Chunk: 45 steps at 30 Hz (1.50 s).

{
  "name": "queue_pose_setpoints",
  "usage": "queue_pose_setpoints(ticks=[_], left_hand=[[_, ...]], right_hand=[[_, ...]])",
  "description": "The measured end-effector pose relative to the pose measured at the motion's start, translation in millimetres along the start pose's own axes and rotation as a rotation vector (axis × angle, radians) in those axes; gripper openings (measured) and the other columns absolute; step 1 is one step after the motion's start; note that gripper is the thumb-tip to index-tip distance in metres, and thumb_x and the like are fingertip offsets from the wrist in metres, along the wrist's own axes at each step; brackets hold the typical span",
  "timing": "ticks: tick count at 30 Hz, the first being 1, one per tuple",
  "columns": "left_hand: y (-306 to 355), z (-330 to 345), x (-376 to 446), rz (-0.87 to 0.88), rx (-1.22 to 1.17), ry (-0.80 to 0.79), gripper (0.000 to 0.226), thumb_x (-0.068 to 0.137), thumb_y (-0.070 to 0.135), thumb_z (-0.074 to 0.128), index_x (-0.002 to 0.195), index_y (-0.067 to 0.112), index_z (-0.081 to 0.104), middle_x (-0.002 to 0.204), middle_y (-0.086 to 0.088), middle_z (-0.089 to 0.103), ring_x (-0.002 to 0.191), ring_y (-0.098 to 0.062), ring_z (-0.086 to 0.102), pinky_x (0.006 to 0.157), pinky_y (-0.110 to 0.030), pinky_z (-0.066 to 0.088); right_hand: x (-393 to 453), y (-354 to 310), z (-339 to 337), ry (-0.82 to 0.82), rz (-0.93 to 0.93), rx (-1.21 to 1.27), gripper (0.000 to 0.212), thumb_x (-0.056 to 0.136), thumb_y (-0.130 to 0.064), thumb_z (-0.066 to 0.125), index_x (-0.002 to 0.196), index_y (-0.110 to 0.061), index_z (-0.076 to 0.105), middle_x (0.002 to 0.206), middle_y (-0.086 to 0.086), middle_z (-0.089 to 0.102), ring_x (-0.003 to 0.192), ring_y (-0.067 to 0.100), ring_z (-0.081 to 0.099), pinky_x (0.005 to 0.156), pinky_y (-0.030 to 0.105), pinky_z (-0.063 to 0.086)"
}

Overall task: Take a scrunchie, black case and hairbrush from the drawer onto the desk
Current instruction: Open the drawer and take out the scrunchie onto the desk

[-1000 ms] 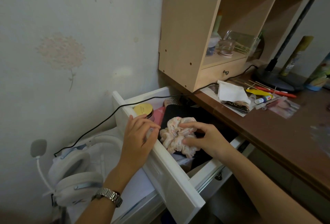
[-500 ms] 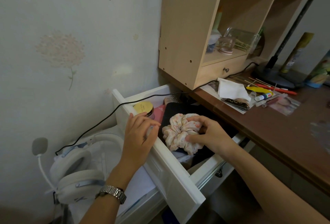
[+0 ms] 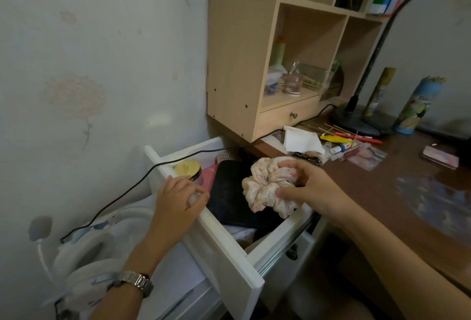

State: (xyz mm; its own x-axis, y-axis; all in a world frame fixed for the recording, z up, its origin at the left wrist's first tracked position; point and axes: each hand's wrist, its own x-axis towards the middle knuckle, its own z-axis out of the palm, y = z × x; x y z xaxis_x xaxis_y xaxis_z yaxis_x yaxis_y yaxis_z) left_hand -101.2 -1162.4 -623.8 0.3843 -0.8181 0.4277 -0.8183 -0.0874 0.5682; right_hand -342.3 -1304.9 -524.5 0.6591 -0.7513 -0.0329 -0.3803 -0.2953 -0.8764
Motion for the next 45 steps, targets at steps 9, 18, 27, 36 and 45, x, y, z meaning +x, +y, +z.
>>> queue_pose_setpoints(ticks=[9, 18, 27, 36, 45], left_hand=[[55, -11, 37, 0.139, 0.428, -0.045, 0.03, 0.087, 0.048, 0.046, 0.086, 0.025, 0.066, 0.093, 0.003, 0.068, 0.102, -0.018, 0.058, 0.115, -0.041, 0.011], [178, 25, 82, 0.418, 0.44, -0.184, 0.032, 0.09, 0.053, 0.042, 0.106, 0.034, 0.061, 0.116, 0.012, 0.062, 0.121, -0.01, 0.046, 0.115, -0.035, 0.005], [266, 83, 107, 0.619, 0.464, -0.345, 0.031, 0.088, 0.055, 0.044, 0.1, 0.034, 0.063, 0.115, 0.007, 0.063, 0.116, -0.013, 0.048, 0.116, -0.04, 0.015], [351, 142, 127, 0.799, 0.473, -0.41, 0.033, 0.089, 0.056, 0.042, 0.105, 0.033, 0.06, 0.121, 0.005, 0.061, 0.121, -0.016, 0.047, 0.114, -0.036, 0.019], [403, 199, 123, 0.835, 0.42, -0.531, 0.036, 0.09, 0.055, 0.042, 0.113, 0.03, 0.056, 0.12, 0.007, 0.058, 0.114, -0.013, 0.049, 0.099, -0.03, 0.035]], right_hand=[[-47, -1, -80, 0.181, 0.026, 0.045, 0.053, 0.073, -0.009, 0.077, 0.117, -0.027, 0.054, 0.11, 0.001, 0.064, 0.091, 0.009, 0.067, 0.068, 0.017, 0.055], [-106, 22, -147, 0.436, 0.084, -0.005, 0.056, 0.072, -0.01, 0.078, 0.122, -0.021, 0.054, 0.106, 0.002, 0.063, 0.09, 0.015, 0.066, 0.072, 0.026, 0.056], [-161, 51, -208, 0.609, 0.126, 0.051, 0.056, 0.071, -0.007, 0.078, 0.122, -0.017, 0.056, 0.1, 0.002, 0.065, 0.089, 0.017, 0.066, 0.081, 0.034, 0.057], [-207, 79, -274, 0.769, 0.184, 0.124, 0.054, 0.071, -0.008, 0.077, 0.12, -0.021, 0.058, 0.104, 0.009, 0.065, 0.087, 0.02, 0.067, 0.07, 0.029, 0.056], [-243, 120, -329, 0.868, 0.291, 0.198, 0.053, 0.071, -0.001, 0.076, 0.118, -0.017, 0.059, 0.088, 0.003, 0.063, 0.069, 0.014, 0.064, 0.056, 0.023, 0.055]])
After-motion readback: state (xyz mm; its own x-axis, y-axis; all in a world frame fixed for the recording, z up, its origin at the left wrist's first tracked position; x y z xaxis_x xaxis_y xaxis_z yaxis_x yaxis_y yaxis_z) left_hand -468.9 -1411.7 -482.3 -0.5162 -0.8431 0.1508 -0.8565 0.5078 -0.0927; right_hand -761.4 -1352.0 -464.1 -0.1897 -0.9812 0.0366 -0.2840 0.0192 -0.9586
